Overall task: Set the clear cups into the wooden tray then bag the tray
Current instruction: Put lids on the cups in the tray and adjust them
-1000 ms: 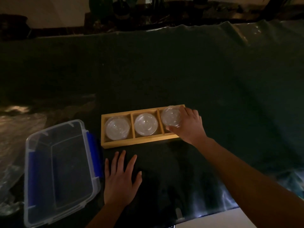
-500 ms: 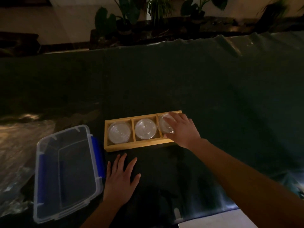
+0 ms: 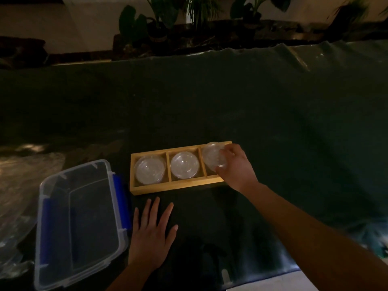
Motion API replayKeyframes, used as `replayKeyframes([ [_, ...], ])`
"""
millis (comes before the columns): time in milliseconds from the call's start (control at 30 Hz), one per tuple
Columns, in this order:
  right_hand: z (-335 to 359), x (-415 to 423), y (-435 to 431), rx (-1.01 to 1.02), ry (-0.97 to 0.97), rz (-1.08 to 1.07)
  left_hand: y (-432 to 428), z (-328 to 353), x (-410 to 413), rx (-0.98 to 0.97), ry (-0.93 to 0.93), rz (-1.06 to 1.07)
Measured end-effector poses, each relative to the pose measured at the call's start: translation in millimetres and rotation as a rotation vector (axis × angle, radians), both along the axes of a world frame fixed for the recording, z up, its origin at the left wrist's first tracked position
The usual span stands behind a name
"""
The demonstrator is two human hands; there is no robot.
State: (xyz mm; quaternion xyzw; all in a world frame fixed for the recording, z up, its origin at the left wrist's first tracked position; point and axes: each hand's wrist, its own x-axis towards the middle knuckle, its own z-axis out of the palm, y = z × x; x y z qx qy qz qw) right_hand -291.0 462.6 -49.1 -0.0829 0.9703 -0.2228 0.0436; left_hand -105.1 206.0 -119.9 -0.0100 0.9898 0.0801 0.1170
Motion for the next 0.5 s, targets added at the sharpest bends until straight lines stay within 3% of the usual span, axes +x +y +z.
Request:
replayKeyframes([
  [267, -6.0, -3.2, 5.1, -0.102, -0.016, -0.049, -2.4, -9.5, 2.2, -0.040, 0.048, -0.005],
  [500, -7.0, -8.2, 5.4, -0.055, 0.014, -0.014, -0.7, -6.7, 1.5, -0.056, 0.040, -0.003],
])
